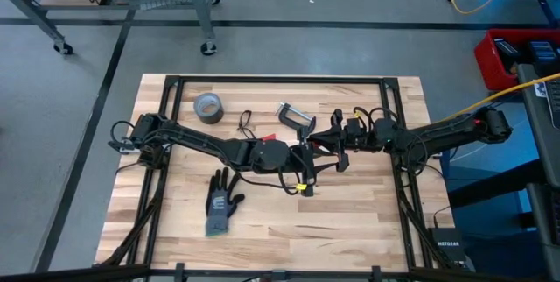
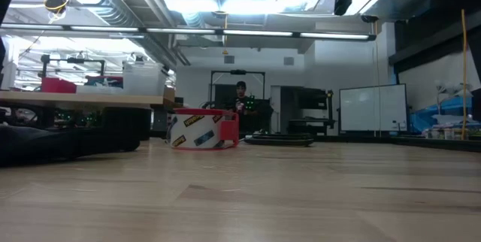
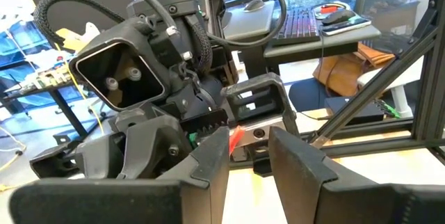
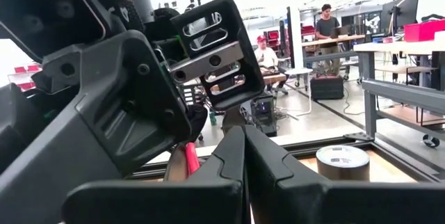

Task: Coil cords
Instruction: Coil the red wire onto the spool

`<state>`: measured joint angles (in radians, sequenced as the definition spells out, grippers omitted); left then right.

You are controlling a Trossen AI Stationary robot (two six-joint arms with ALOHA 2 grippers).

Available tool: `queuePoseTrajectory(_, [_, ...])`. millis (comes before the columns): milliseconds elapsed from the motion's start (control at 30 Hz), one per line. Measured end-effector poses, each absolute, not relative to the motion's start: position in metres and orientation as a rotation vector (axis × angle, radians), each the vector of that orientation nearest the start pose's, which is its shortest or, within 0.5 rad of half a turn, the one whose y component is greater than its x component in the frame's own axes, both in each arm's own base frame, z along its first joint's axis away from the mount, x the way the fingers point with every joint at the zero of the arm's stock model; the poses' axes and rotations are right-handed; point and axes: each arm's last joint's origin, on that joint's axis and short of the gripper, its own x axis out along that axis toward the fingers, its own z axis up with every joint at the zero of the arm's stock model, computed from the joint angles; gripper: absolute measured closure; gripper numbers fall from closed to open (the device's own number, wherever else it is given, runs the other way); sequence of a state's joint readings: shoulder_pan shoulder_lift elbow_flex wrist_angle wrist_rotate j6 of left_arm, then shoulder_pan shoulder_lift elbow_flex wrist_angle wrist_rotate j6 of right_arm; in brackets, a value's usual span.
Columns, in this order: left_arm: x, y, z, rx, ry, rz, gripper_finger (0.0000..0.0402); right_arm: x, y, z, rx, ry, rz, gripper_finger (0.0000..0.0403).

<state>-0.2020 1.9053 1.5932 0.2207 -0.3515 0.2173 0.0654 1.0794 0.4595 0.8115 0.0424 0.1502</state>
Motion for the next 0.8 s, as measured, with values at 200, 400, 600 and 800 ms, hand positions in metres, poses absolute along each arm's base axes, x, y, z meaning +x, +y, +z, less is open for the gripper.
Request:
queuePoseTrajectory(200, [0.446,-0.081,0.326,0.242,0.105,0.139,0.0307,0.224,0.013,0.261,0.161,-0.190,0.038,0.0398])
queuePoseTrajectory(400, [0.446,-0.081,0.326,0.279,0.110,0.138,0.0307,0.224,0.013,0.261,0.161,-0.190,0.038,0.0398])
queuePoseTrajectory(600, [0.443,-0.087,0.320,0.344,0.178,0.146,0.0307,0.224,0.013,0.261,0.160,-0.185,0.038,0.0398])
queuePoseTrajectory(800, [0.439,-0.095,0.310,0.384,0.280,0.171,0.0307,0.224,0.013,0.262,0.159,-0.194,0.037,0.0398])
